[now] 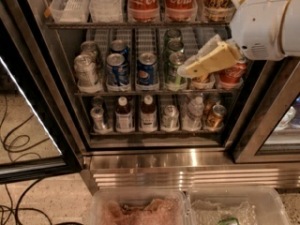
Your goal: Pick coke can from top shelf of fridge
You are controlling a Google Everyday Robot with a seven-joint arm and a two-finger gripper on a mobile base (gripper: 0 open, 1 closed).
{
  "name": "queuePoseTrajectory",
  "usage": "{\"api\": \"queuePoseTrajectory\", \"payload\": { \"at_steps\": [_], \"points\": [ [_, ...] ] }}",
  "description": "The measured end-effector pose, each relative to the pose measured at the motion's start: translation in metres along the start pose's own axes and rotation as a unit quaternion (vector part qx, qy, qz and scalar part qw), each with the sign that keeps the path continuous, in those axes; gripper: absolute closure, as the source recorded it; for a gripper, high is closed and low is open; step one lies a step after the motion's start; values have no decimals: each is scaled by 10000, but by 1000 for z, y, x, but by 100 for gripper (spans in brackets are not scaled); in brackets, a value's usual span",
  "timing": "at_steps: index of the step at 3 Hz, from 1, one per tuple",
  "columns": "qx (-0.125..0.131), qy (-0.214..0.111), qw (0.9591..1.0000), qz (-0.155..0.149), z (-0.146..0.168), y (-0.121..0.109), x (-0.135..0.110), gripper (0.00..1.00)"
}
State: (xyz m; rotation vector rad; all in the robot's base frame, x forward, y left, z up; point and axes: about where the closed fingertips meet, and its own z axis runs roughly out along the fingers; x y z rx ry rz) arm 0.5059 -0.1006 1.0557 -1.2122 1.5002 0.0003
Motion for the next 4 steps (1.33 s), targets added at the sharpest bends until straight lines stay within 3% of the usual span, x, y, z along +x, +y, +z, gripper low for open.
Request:
{"api": "queuePoseTrajectory", "payload": {
  "at_steps": [1,3,4],
  "points": [
    [-20,-112,9999,-25,10,-8,-2,0],
    [-109,198,9989,-408,32,-27,10,0],
    [-106,215,9988,-422,33,-28,10,0]
  ]
}}
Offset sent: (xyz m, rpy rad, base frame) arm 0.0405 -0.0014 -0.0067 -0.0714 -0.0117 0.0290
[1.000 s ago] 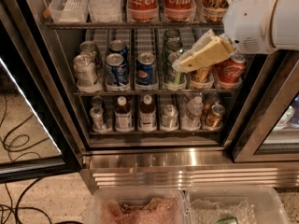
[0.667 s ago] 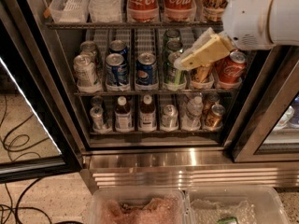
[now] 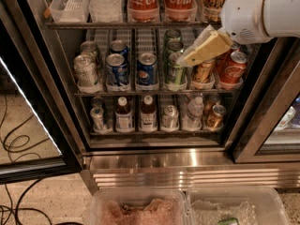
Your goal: Pick coke can from top shelf of fridge
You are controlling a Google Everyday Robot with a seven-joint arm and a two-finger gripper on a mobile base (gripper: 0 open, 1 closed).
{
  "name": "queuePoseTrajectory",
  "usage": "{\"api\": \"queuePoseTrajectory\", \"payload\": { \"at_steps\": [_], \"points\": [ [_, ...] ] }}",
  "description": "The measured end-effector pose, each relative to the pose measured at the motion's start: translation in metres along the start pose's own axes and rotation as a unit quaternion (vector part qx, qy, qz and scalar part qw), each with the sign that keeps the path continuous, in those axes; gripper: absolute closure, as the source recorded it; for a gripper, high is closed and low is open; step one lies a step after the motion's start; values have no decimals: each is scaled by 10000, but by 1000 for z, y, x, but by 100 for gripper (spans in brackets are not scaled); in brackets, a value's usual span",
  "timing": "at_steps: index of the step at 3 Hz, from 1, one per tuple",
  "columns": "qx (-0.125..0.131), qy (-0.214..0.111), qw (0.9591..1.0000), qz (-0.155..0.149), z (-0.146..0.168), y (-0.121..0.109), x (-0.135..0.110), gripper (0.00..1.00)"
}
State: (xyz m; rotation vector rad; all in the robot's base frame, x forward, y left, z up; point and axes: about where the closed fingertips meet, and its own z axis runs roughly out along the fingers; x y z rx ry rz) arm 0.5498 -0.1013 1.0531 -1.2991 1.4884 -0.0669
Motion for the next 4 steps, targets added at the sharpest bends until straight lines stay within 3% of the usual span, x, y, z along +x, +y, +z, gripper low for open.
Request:
{"api": "queuePoseTrajectory", "payload": {
  "at_steps": [1,2,3,4],
  "points": [
    [-99,-66,9999,-64,-5,-4,-8,0],
    [-320,-187,9992,-164,10,-2,-17,0],
    [-287,-154,9993,-189,15,-6,-17,0],
    [-292,127,9994,-110,31,-9,1,0]
  ]
}}
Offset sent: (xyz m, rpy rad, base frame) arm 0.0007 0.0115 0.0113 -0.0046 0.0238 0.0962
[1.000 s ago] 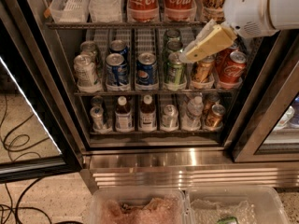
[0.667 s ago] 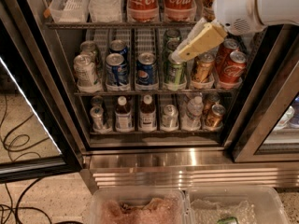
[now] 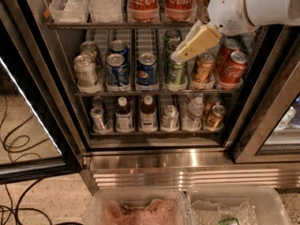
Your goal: Pick coke can from top shelf of fridge
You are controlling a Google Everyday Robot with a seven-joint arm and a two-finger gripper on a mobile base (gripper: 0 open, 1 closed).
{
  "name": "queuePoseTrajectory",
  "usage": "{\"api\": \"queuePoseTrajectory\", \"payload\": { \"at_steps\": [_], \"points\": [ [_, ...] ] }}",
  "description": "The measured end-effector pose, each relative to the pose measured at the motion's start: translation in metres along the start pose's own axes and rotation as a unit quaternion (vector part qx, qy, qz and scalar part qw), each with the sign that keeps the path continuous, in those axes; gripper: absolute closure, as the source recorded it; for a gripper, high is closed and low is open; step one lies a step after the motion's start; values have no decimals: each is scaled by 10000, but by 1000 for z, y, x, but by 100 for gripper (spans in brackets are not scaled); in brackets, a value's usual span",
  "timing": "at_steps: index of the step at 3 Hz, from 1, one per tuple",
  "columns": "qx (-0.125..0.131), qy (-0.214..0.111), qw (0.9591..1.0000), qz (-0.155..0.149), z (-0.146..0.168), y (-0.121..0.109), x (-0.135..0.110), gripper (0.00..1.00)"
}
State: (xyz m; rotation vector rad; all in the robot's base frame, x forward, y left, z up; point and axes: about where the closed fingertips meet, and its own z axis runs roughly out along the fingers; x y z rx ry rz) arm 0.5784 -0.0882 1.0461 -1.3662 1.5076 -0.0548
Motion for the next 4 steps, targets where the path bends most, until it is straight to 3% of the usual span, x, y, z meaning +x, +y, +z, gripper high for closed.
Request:
{"api": "queuePoseTrajectory", "payload": {
  "at_steps": [2,3,4],
  "points": [
    [82,-72,9999,65,0,3,-4,0],
    [31,-318,9993,-177,23,-6,-23,0],
    [31,-319,9993,-177,23,-6,-23,0]
  ]
}}
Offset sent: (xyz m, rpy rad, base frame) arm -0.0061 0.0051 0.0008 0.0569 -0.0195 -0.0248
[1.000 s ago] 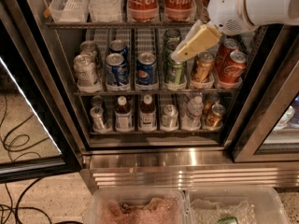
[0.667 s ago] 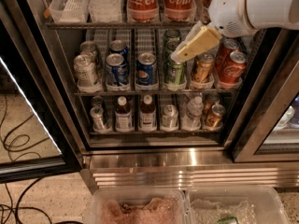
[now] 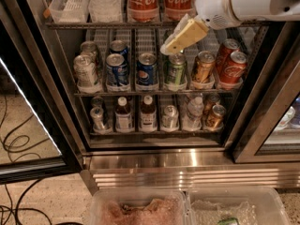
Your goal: Pick coke can from top shelf of fridge
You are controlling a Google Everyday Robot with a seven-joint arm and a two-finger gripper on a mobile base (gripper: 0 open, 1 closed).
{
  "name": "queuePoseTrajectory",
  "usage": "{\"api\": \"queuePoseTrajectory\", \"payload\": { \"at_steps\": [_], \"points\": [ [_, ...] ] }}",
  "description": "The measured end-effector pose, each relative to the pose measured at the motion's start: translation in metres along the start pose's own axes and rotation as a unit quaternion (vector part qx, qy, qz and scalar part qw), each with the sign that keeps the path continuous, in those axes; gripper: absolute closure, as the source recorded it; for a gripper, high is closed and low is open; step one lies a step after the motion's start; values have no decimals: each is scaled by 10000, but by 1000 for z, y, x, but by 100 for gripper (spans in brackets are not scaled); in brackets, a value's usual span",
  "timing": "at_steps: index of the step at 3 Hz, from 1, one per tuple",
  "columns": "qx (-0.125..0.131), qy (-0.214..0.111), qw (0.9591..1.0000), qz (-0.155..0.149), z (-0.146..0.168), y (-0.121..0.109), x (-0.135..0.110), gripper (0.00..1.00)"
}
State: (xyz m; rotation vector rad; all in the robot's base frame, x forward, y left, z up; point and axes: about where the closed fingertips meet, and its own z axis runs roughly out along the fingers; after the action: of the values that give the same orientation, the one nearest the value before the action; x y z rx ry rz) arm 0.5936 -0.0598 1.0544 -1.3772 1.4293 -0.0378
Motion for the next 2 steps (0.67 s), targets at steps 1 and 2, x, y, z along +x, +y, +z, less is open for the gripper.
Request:
{"api": "queuePoseTrajectory", "payload": {
  "at_steps": [1,2],
  "points": [
    [143,-10,9998,124,-3,-3,1,0],
    [364,67,9990,236,-9,-10,8,0]
  ]
}}
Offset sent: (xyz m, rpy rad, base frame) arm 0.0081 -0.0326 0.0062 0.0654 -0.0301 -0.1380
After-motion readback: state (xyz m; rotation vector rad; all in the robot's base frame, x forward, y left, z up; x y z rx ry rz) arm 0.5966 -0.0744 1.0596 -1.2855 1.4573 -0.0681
